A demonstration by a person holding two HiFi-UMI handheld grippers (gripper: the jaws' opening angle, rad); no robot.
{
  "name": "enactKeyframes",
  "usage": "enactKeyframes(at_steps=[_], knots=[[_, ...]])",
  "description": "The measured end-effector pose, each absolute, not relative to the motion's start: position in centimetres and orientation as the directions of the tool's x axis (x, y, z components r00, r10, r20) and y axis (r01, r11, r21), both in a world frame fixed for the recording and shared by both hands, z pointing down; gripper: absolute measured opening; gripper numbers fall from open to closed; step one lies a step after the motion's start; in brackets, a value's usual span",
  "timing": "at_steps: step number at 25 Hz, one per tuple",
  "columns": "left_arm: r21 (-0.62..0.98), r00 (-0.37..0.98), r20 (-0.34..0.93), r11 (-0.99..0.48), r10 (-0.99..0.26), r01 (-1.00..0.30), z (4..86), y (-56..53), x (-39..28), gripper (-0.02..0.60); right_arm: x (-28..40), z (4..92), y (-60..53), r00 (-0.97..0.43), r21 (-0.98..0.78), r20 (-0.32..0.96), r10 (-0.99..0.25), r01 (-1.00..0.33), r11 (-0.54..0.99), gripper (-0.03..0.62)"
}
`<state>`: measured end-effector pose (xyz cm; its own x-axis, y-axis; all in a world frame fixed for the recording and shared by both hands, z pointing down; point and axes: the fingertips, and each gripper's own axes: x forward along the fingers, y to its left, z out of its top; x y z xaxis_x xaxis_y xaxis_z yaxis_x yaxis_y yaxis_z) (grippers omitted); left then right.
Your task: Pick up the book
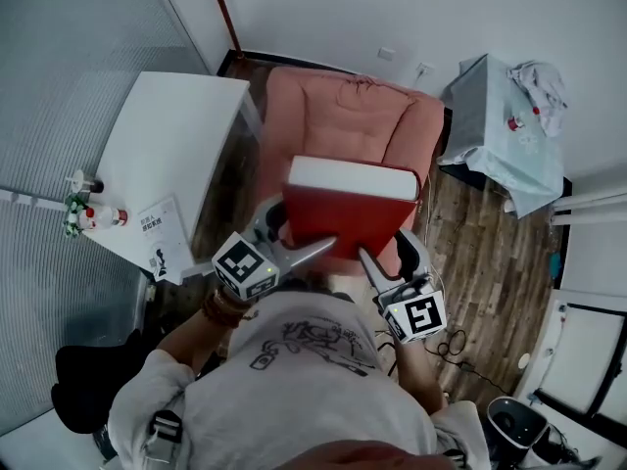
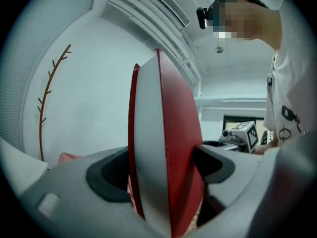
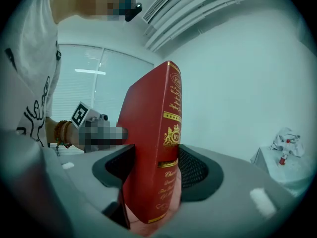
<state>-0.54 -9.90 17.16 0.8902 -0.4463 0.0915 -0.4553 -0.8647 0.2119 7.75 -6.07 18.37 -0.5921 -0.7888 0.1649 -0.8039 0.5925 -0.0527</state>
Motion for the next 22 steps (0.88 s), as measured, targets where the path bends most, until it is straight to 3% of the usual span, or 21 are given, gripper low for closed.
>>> enactKeyframes(at_steps=[22], knots=[[0.077,0.896,0.019,-0.893,-0.443,-0.443,11.9,-6.9,1.0,0.394,9.1,12.6,-3.5,-0.553,-0.004,0.042,-0.832,-0.833,0.553,0.281]])
